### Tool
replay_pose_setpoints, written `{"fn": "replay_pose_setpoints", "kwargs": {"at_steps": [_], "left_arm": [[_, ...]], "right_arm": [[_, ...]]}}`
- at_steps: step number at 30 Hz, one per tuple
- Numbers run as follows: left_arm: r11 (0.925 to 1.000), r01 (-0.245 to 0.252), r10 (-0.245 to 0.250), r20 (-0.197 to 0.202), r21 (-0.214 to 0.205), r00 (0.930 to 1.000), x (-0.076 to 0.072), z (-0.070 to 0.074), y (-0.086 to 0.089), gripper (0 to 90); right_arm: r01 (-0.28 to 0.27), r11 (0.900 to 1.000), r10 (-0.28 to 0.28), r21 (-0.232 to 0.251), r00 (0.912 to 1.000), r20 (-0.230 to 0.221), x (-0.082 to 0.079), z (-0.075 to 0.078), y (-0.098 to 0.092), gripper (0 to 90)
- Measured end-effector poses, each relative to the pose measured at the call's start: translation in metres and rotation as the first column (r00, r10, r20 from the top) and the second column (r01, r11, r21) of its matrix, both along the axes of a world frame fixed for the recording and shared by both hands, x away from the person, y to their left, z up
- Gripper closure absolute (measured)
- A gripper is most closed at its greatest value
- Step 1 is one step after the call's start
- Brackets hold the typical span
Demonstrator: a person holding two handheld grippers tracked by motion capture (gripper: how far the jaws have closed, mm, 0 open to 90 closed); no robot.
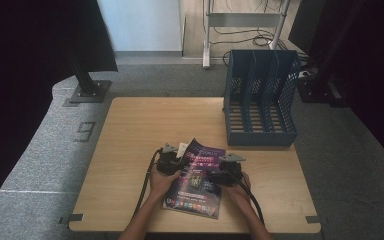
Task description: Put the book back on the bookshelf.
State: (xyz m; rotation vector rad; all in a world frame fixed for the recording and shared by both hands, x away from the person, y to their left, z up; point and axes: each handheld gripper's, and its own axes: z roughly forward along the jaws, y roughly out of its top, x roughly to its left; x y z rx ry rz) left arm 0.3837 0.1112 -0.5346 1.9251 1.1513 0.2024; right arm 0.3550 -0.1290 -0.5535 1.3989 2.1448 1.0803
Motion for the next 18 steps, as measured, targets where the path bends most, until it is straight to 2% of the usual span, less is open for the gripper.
{"fn": "replay_pose_setpoints", "kwargs": {"at_steps": [10, 13, 18], "left_arm": [[0.9972, 0.028, -0.026, 0.029, -0.069, 0.9992, -0.004, 0.006, 0.003, 85.5], [0.9957, 0.038, -0.034, 0.053, -0.084, 0.9980, -0.007, 0.010, 0.003, 85.6], [0.9923, 0.064, -0.054, 0.093, -0.106, 0.9942, -0.011, 0.018, 0.002, 85.7]], "right_arm": [[-0.003, 1.0000, 0.003, 0.003, 1.0000, -0.002, 0.000, 0.000, -0.001, 16.0], [-0.004, 1.0000, 0.004, 0.009, 1.0000, -0.007, 0.001, 0.001, -0.003, 18.9], [0.028, 0.9995, -0.028, 0.013, 0.9996, -0.001, 0.003, 0.003, -0.011, 21.0]]}}
